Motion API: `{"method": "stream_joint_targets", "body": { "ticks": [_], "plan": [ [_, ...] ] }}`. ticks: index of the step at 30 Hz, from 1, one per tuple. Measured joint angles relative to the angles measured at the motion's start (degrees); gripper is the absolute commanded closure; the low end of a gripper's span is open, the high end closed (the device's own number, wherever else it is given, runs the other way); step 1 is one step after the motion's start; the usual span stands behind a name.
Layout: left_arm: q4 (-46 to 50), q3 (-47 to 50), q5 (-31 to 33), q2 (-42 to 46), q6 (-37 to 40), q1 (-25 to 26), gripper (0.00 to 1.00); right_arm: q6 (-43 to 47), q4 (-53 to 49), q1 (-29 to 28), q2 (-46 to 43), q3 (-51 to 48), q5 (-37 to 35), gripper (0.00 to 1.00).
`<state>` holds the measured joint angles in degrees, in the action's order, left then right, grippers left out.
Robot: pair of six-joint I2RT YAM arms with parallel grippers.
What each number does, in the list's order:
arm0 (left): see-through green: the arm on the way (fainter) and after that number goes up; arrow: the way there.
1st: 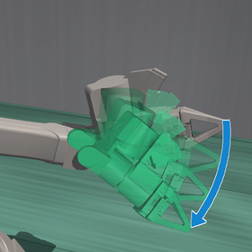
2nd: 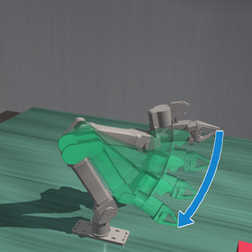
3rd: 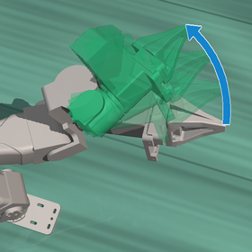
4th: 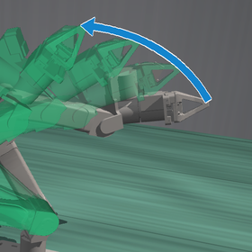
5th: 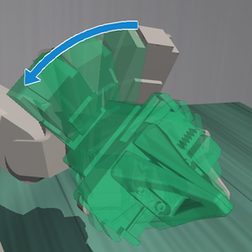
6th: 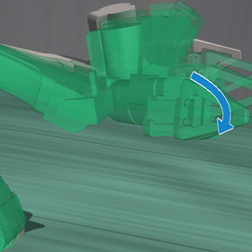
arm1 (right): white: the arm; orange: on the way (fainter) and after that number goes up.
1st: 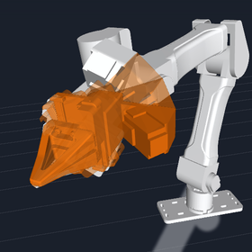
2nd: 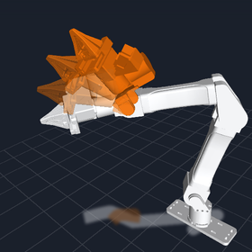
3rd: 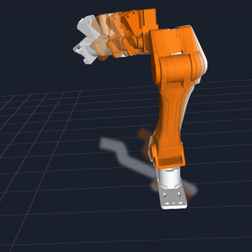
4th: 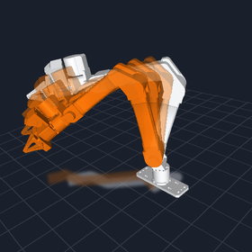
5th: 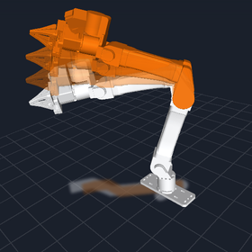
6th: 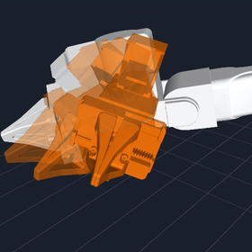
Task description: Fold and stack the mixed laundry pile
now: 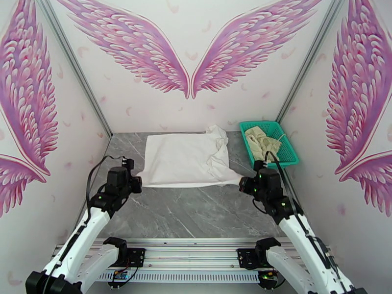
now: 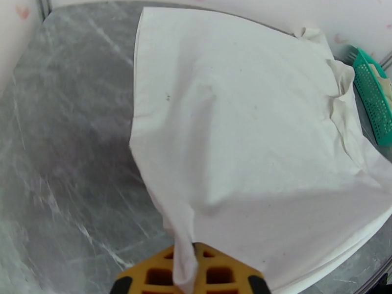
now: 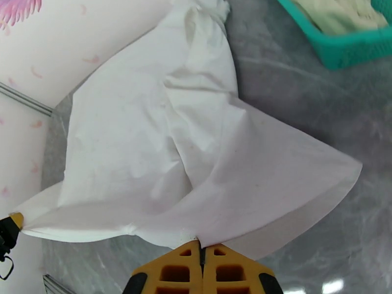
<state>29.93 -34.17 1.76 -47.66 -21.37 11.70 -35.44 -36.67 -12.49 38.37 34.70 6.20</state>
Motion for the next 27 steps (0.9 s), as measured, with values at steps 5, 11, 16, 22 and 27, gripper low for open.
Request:
{"method": "stream_joint_targets", "body": {
  "ticks": [5,11,16,22,27],
  "plan": [
    [7.30,2.89,8.31,1.90,-10.34,0.63,0.46,-6.67,-7.13,-1.84,-11.65,-3.28,0.76,0.53],
    [15.32,0.68,13.68,4.61,-16.17,1.03,0.42,-8.46,-16.04,-1.90,-14.27,0.70,1.84,0.41],
    [15.10,-4.42,12.92,4.50,-14.49,1.11,0.42,-5.79,-17.73,-2.19,-7.10,9.22,2.56,0.40],
    [5.25,-12.59,6.95,-16.48,-7.96,1.55,0.47,0.90,-10.60,-9.07,18.84,16.52,-0.61,0.40],
    [-2.14,-19.89,3.61,-36.24,-5.77,0.94,0.50,5.75,-3.06,-11.67,43.87,26.18,-3.15,0.42]
  ]
}}
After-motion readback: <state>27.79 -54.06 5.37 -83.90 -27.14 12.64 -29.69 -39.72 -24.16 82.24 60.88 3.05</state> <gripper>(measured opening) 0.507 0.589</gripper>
